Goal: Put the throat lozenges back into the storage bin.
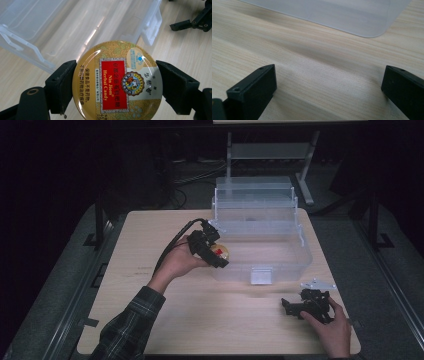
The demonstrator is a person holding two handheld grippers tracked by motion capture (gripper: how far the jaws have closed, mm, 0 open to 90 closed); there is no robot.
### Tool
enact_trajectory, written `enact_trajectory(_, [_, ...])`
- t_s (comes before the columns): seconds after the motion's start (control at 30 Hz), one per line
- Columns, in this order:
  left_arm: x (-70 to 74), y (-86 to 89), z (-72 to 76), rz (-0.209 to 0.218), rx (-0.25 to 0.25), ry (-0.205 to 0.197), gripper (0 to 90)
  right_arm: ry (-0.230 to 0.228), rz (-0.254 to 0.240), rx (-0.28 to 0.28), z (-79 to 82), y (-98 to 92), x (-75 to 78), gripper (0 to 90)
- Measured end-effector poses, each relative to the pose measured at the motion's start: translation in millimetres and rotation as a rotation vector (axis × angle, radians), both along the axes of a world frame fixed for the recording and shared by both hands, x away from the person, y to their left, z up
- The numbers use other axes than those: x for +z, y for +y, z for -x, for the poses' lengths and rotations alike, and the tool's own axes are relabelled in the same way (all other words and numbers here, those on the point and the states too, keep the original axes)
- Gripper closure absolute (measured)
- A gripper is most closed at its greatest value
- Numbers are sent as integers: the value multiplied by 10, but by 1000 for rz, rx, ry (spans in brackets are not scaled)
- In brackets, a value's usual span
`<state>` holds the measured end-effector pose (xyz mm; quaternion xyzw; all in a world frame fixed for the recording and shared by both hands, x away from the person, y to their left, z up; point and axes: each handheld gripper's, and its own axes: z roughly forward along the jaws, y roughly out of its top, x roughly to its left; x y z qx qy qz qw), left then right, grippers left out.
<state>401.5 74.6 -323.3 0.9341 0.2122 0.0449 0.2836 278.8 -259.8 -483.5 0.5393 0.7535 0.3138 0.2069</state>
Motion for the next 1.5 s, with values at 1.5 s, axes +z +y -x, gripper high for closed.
enact_trajectory(1.5, [-253,-230,-401,-8,11,-5,195,0,-1,-2,-1,2,-1,0])
